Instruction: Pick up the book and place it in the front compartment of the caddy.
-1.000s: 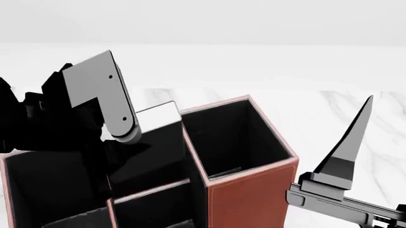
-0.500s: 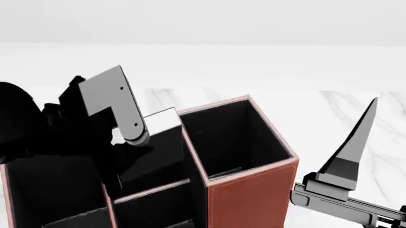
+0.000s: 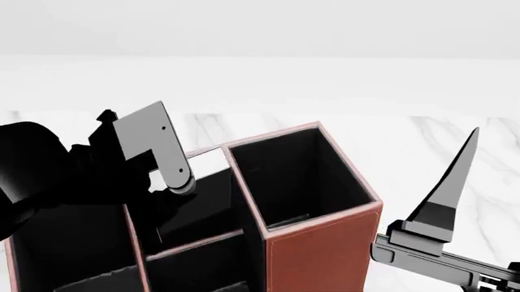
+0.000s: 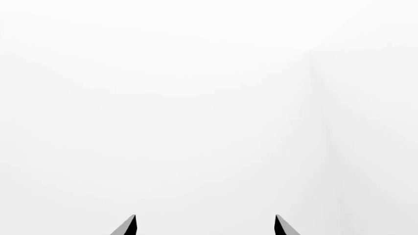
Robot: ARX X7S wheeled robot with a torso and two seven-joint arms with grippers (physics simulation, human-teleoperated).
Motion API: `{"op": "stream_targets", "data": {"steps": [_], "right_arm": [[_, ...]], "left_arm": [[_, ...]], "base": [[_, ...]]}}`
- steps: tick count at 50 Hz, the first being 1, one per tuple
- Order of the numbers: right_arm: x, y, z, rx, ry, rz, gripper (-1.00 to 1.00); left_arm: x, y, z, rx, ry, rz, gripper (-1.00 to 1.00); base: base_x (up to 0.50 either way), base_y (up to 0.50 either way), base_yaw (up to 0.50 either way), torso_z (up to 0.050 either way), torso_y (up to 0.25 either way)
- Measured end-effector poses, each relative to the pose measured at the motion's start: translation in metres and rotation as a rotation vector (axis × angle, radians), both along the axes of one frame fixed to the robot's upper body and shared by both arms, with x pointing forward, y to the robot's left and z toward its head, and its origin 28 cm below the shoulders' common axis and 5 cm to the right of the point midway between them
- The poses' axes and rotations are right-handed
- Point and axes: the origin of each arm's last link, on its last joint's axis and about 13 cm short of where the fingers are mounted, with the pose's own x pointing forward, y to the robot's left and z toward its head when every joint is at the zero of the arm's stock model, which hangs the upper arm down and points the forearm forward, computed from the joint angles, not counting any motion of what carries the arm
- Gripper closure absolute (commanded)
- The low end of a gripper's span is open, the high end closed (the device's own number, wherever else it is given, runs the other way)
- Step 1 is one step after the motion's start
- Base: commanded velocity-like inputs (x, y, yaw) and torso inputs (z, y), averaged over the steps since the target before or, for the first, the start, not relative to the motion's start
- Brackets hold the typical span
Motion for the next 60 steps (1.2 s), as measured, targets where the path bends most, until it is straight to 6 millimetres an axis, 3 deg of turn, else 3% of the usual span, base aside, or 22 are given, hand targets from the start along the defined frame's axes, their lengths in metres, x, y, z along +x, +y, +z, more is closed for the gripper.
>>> {"op": "stream_targets", "data": {"steps": [60], "right_arm": [[0.001, 0.000, -0.001, -0.001, 0.003, -0.003, -1.00]], "left_arm": [[0.027, 0.004, -0.064, 0.039, 0.021, -0.023, 1.00]], "base": [[0.00, 0.00, 0.00, 0.000, 0.001]]}}
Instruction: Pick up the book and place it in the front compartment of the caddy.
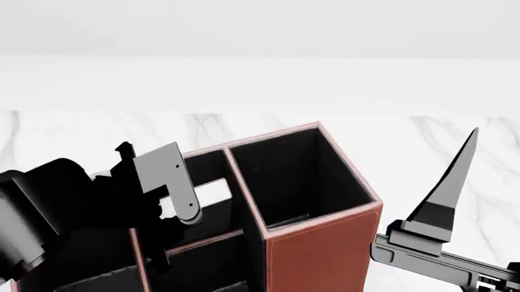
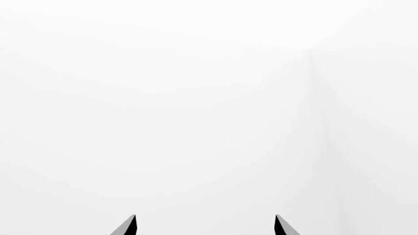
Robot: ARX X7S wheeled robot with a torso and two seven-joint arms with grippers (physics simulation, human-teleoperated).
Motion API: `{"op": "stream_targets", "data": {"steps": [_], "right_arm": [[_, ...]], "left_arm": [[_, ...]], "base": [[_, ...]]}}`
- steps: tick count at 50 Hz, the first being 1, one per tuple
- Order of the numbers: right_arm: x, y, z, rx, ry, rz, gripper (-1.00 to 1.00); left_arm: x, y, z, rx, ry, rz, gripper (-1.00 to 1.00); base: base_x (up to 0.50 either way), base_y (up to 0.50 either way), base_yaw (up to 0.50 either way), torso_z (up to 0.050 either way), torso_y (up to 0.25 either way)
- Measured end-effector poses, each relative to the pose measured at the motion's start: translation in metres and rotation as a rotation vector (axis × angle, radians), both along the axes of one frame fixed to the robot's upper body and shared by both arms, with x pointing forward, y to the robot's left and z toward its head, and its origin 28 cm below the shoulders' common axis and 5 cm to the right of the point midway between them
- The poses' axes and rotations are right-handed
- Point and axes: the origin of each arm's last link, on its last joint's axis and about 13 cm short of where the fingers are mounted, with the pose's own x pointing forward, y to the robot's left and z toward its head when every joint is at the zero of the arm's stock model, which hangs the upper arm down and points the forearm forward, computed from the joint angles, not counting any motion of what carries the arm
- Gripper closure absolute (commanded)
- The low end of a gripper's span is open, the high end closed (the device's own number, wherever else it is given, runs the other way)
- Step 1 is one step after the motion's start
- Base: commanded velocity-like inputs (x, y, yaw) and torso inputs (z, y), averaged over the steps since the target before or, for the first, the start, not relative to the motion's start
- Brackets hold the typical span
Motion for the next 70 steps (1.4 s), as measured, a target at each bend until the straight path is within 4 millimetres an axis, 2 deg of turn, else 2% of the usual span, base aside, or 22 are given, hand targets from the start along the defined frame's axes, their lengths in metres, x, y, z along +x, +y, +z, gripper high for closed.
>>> {"op": "stream_targets", "data": {"steps": [43, 44, 70], "right_arm": [[0.008, 0.003, -0.010, -0.005, 0.037, 0.011, -1.00], [0.008, 0.003, -0.010, -0.005, 0.037, 0.011, -1.00], [0.006, 0.002, -0.008, -0.003, 0.029, 0.013, -1.00]], "left_arm": [[0.013, 0.001, -0.032, 0.005, 0.026, 0.006, 1.00], [0.013, 0.001, -0.033, 0.006, 0.027, 0.007, -1.00], [0.012, -0.002, -0.024, -0.017, 0.007, 0.020, -1.00]], "base": [[0.00, 0.00, 0.00, 0.000, 0.001], [0.00, 0.00, 0.00, 0.000, 0.000], [0.00, 0.00, 0.00, 0.000, 0.000]]}}
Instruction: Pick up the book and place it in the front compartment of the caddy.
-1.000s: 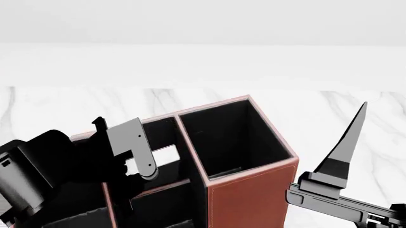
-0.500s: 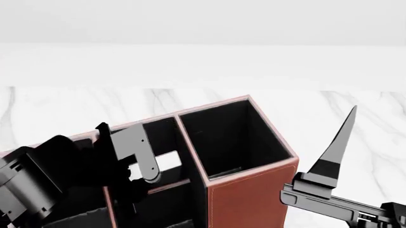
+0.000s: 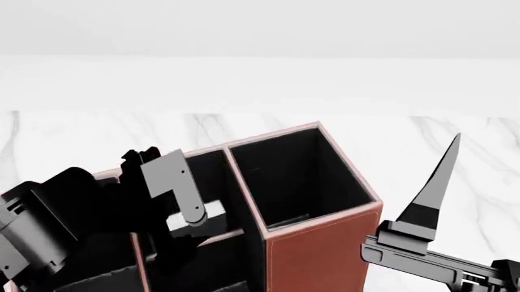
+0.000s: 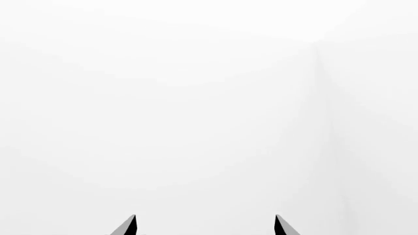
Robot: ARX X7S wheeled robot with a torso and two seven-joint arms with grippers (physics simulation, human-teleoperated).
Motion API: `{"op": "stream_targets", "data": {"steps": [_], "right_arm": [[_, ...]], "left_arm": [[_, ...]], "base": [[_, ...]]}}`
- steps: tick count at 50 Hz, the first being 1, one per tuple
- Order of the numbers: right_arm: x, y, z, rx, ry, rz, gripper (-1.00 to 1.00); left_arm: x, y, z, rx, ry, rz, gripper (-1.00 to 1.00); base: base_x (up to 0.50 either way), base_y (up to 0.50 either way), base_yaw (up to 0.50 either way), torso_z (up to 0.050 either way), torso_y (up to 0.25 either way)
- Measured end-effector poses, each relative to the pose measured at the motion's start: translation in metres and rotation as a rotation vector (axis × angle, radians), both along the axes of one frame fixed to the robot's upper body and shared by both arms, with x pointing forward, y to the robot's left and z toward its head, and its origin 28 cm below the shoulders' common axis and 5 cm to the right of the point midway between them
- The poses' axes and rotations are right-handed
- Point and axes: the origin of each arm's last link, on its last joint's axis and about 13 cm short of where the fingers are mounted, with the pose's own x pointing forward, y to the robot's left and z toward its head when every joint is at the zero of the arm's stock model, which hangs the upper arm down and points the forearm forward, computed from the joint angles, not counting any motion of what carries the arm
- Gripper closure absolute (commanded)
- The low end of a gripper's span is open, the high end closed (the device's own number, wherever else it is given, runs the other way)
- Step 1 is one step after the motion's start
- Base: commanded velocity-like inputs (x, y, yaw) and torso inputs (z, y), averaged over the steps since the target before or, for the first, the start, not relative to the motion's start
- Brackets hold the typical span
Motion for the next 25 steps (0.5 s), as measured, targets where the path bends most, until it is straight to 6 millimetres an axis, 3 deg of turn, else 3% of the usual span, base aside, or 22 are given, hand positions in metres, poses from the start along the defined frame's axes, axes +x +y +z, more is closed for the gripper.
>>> {"op": "stream_targets", "data": {"steps": [14, 25], "right_arm": [[-0.002, 0.001, 0.003, 0.003, -0.013, 0.005, -1.00], [-0.002, 0.004, 0.004, 0.000, -0.013, 0.021, -1.00]], "left_arm": [[-0.015, 0.003, 0.003, -0.015, -0.013, -0.006, -1.00], [-0.040, 0.004, 0.008, -0.136, -0.098, 0.005, -1.00]], "base": [[0.00, 0.00, 0.00, 0.000, 0.000], [0.00, 0.00, 0.00, 0.000, 0.000]]}}
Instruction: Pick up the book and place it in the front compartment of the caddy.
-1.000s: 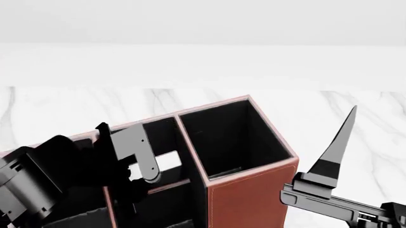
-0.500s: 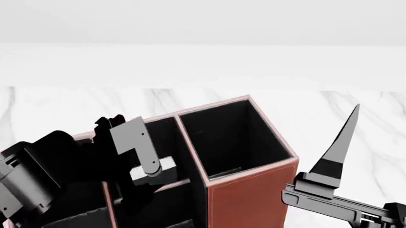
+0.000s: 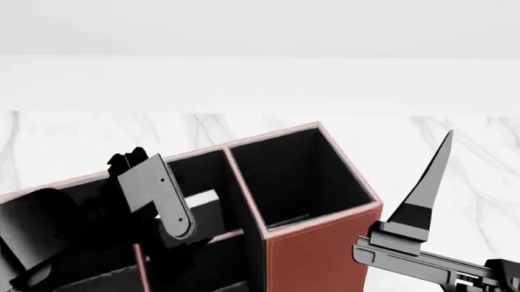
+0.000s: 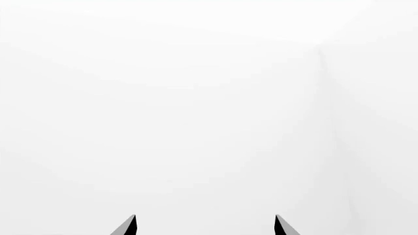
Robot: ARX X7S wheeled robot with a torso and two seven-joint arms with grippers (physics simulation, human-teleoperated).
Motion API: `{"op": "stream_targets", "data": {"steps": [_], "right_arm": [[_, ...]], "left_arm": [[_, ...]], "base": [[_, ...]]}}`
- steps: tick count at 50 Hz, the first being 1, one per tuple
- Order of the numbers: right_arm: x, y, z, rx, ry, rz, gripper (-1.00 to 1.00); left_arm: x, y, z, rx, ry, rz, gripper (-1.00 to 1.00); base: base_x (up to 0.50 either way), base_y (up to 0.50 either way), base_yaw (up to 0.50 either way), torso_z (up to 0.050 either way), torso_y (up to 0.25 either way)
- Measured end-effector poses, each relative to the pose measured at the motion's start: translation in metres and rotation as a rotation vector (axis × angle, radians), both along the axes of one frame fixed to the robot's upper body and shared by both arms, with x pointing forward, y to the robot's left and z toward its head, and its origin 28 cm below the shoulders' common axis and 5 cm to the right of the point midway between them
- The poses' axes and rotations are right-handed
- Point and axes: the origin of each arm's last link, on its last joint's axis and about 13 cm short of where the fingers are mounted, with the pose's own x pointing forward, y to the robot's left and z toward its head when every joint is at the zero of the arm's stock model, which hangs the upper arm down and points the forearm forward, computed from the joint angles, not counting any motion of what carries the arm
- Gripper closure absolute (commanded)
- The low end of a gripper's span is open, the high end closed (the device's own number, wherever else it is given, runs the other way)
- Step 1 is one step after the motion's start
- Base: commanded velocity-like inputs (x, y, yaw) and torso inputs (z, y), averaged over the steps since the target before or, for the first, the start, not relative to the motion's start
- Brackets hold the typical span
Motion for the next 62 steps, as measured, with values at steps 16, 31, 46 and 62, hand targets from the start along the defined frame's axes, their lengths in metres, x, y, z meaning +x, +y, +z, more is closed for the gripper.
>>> {"op": "stream_targets", "data": {"steps": [16, 31, 46, 62], "right_arm": [[-0.001, 0.003, 0.000, -0.007, -0.001, 0.009, -1.00], [-0.003, 0.003, 0.002, -0.009, -0.008, 0.011, -1.00], [-0.004, 0.004, 0.005, -0.012, -0.015, 0.016, -1.00], [-0.004, 0.006, 0.006, -0.014, -0.017, 0.024, -1.00]], "left_arm": [[-0.042, 0.003, 0.000, -0.153, -0.144, 0.056, -1.00], [-0.078, -0.008, -0.001, -0.419, -0.298, 0.071, -1.00], [-0.109, -0.016, -0.001, -0.643, -0.483, 0.175, -1.00], [-0.137, -0.012, -0.011, -0.748, -0.626, 0.317, -1.00]], "base": [[0.00, 0.00, 0.00, 0.000, 0.000], [0.00, 0.00, 0.00, 0.000, 0.000], [0.00, 0.00, 0.00, 0.000, 0.000], [0.00, 0.00, 0.00, 0.000, 0.000]]}}
